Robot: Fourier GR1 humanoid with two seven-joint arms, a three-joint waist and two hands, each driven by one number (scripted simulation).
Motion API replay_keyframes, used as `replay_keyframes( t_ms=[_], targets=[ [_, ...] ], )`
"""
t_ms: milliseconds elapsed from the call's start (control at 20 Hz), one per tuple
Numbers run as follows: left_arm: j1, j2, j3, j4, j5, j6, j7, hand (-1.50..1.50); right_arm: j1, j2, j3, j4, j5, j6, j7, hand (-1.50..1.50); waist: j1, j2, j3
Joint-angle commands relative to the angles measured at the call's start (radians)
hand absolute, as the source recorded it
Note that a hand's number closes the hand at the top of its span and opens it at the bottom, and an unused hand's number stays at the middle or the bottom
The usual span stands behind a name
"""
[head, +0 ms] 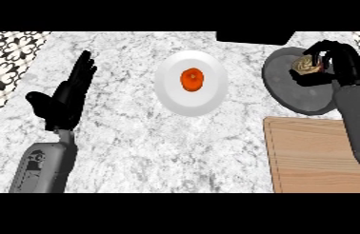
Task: Pick the cupcake from the cutting board and place it in the pan
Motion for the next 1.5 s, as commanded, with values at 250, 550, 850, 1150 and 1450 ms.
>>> replay_keyframes(
  t_ms=[250,550,850,1150,1450],
  targets=[
    [-0.011,-0.019,-0.025,-0.016,-0.011,0.006,0.013,0.00,-0.065,-0.047,-0.046,0.253,-0.057,0.255,-0.046,-1.50,0.016,0.006,0.002],
    [-0.009,0.011,0.015,-0.006,0.007,-0.005,0.002,0.00,-0.085,-0.045,-0.116,0.266,-0.126,0.216,-0.166,-1.50,-0.001,-0.001,0.001],
    [0.031,-0.001,0.003,-0.058,-0.006,0.021,0.051,0.00,-0.025,-0.119,-0.260,0.301,-0.283,0.361,-0.302,-1.50,-0.032,-0.018,0.001],
    [0.029,0.007,0.034,0.009,-0.005,0.023,-0.009,0.00,0.045,-0.272,-0.264,0.341,-0.311,0.698,-0.397,-1.50,-0.062,-0.019,-0.001],
    [0.062,0.014,0.046,-0.026,0.013,0.012,0.007,0.00,0.155,-0.359,-0.254,0.316,-0.341,0.882,-0.495,-1.50,-0.076,-0.032,-0.002]
  ],
)
